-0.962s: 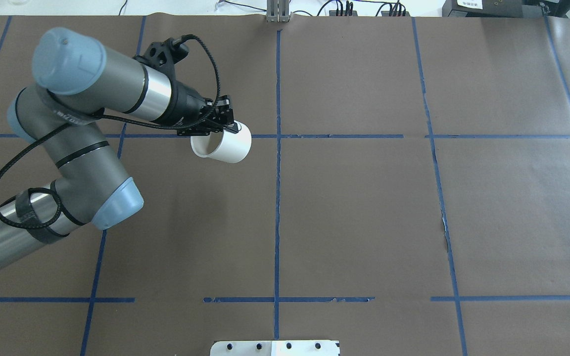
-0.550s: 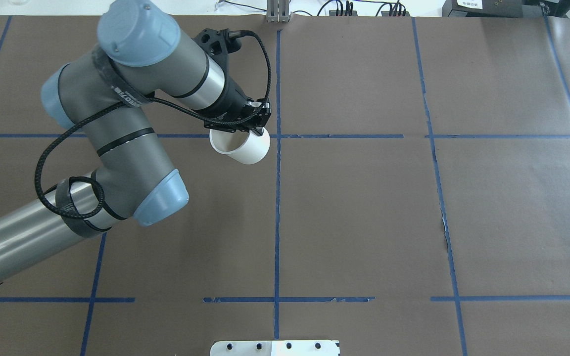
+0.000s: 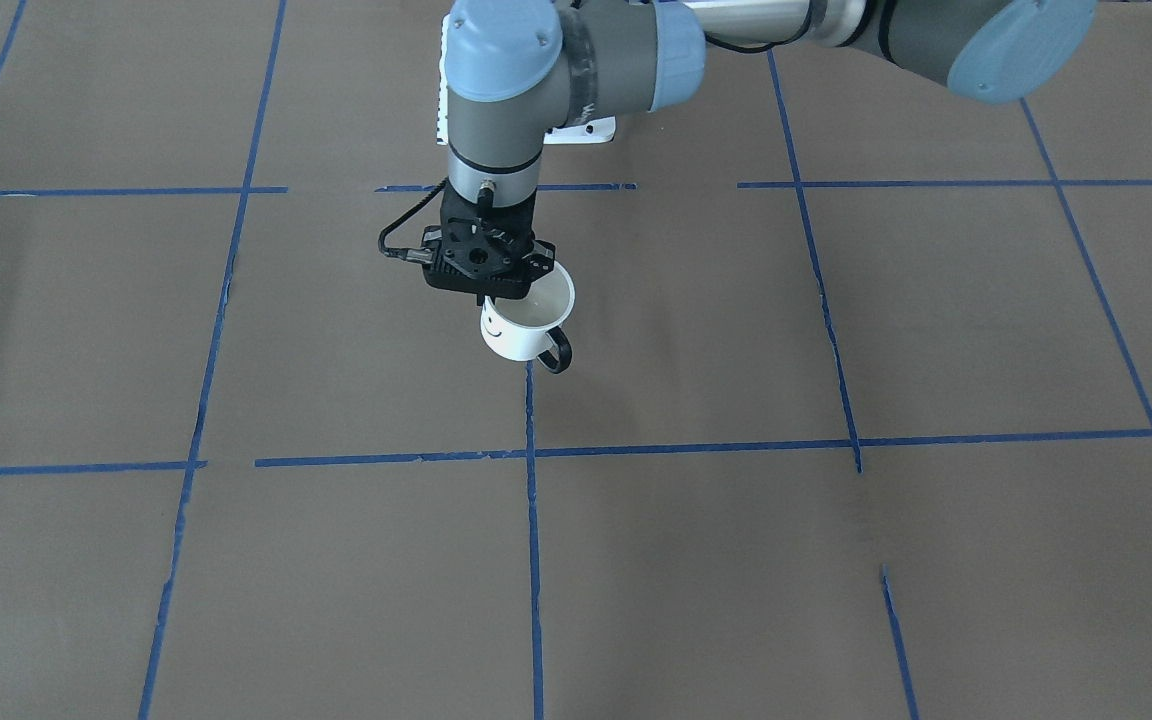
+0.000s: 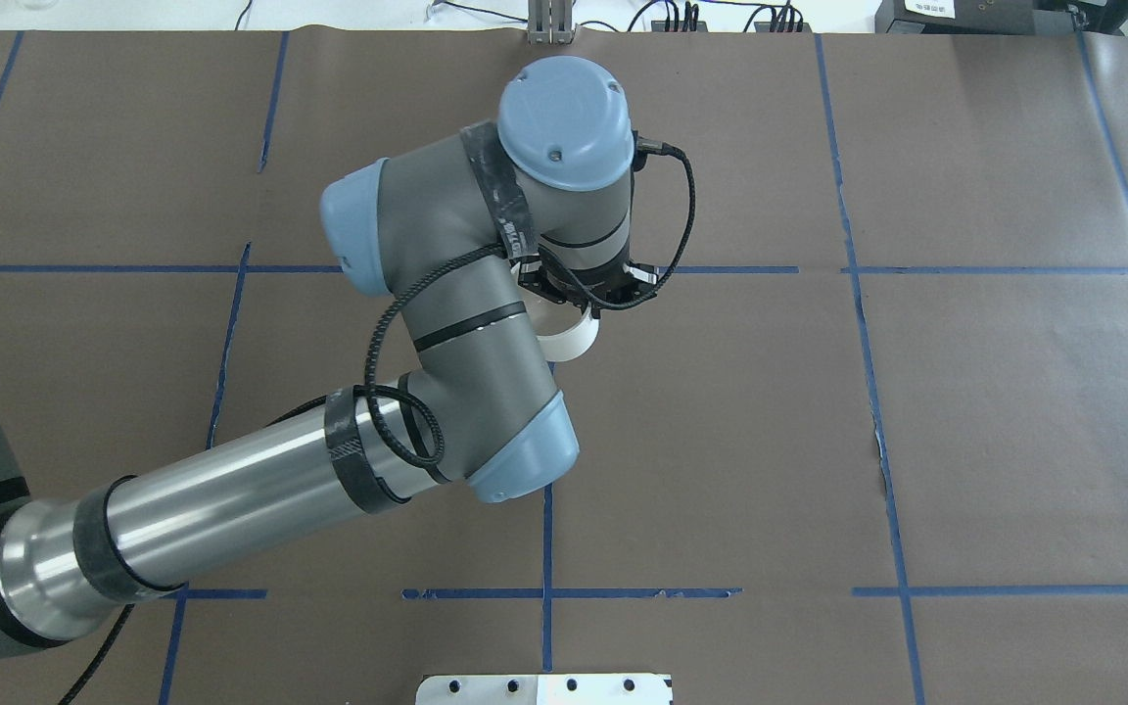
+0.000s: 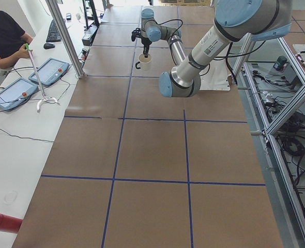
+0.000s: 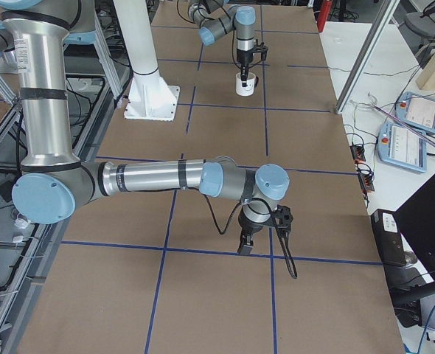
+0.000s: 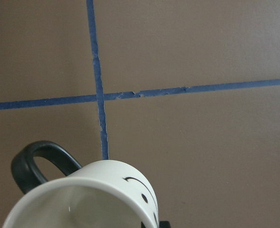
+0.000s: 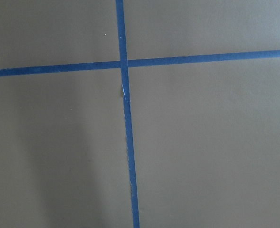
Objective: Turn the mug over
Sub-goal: 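Rotate the mug upright with the left gripper and lower it onto the table, then open the left gripper and withdraw it away from the mug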
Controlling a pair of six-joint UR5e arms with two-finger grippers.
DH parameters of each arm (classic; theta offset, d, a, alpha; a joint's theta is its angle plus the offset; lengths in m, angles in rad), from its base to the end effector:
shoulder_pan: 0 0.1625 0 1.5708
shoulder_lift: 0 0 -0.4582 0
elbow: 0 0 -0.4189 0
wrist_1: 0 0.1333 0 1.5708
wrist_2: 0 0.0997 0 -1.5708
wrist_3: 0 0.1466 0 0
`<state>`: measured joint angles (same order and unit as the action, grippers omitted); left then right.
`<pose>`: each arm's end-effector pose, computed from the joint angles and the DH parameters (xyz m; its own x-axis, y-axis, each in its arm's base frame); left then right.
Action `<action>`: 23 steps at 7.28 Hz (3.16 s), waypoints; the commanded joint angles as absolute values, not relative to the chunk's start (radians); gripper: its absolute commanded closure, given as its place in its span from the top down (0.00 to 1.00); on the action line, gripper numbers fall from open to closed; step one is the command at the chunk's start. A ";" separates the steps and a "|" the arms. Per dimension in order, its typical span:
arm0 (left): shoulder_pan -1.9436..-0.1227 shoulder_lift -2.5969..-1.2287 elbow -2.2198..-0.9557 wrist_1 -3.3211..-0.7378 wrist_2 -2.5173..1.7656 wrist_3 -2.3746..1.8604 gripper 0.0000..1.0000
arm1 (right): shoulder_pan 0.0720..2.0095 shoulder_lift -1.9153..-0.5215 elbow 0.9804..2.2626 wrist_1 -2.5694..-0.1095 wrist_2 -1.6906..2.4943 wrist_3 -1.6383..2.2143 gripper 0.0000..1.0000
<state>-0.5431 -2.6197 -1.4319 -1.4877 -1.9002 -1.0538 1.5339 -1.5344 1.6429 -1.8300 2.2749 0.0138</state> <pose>0.6610 -0.4993 0.0808 0.6449 0.1570 -0.7479 -0.0386 0.9841 0.1733 0.0194 -0.5160 0.7005 0.7657 0.0826 0.6379 0.0259 0.9869 -0.1590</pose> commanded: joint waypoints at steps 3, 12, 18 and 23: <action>-0.471 -2.658 -1.335 -1.417 -1.806 -0.954 0.00 | 1.534 -1.536 1.643 -1.830 2.275 0.014 1.00; -0.456 -2.613 -1.366 -1.451 -1.809 -0.931 1.00 | 1.534 -1.534 1.643 -1.830 2.275 0.014 1.00; -0.498 -2.473 -1.813 -1.442 -1.816 -0.948 1.00 | 1.534 -1.536 1.643 -1.830 2.275 0.014 1.00; -0.829 -2.341 -1.888 -1.462 -2.064 -0.930 1.00 | 1.534 -1.535 1.643 -1.830 2.275 0.014 1.00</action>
